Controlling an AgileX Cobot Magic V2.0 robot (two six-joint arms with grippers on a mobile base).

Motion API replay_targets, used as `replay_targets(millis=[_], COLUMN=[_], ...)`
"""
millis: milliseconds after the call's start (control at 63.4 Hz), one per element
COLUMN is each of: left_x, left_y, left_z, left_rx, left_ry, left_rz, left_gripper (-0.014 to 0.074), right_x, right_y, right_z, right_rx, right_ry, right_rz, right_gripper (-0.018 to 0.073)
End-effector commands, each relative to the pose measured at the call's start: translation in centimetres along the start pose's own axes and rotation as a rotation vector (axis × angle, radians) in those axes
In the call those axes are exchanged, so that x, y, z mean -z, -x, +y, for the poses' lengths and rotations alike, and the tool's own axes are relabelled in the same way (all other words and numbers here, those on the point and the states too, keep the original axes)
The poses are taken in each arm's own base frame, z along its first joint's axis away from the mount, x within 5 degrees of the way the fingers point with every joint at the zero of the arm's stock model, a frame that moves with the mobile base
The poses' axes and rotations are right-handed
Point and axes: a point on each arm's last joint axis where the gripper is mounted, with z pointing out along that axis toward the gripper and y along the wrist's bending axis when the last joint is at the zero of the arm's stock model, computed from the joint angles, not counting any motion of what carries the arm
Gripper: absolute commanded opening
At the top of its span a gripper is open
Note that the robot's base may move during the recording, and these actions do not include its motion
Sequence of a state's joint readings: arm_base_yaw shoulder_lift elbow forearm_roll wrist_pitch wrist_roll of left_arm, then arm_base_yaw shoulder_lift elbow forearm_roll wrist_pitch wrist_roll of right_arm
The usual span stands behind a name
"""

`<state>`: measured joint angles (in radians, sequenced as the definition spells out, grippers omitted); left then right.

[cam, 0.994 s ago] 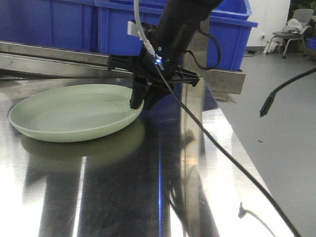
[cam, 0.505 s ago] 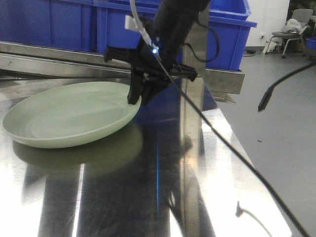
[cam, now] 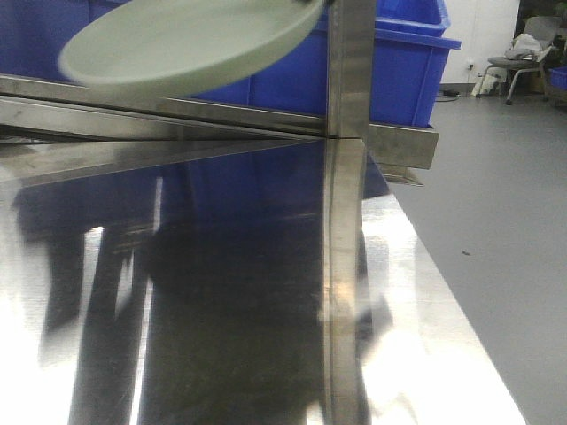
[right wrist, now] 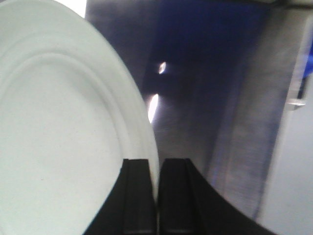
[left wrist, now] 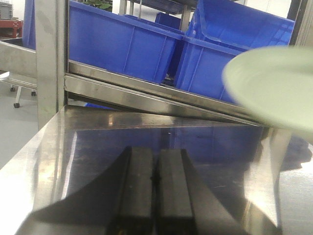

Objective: Place green plate on second shelf with right arm
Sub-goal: 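Lift the green plate off the table with the right gripper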

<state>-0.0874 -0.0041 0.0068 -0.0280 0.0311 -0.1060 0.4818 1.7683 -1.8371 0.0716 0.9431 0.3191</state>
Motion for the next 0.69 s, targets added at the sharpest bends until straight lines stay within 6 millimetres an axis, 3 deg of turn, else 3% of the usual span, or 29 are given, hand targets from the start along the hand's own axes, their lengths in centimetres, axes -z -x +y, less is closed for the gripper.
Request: replay_targets(millis=[0, 189, 300, 505, 678], left_x=[0.0, 0.0, 0.0, 0.0, 0.0], left_y=[-0.5, -0.5, -0.5, -0.5, -0.5], left_z=[0.1, 0.1, 0.1, 0.1, 0.1], left_rx=[0.012, 0.012, 0.012, 0.012, 0.012], left_ry=[-0.012, -0.012, -0.012, -0.012, -0.012], left_rz=[-0.062, -0.062, -0.062, -0.062, -0.062], left_gripper=[0.013, 0.013, 0.013, 0.013, 0.013], right_x=[7.2, 14.0, 16.5, 18.0, 19.0], right_y=[2.3, 1.9, 0.5, -3.7, -8.5], right_z=[-0.2, -1.6, -2.1, -3.3, -5.0], right_rx=[-0.021, -0.022, -0.032, -0.074, -0.142], right_ry=[-0.011, -0.155, -0.154, -0.142, -0.116], right_rz=[-0.238, -0.391, -0.417, -0.393, -0.41], right_gripper=[0.0057, 0.0057, 0.0057, 0.0057, 0.0057])
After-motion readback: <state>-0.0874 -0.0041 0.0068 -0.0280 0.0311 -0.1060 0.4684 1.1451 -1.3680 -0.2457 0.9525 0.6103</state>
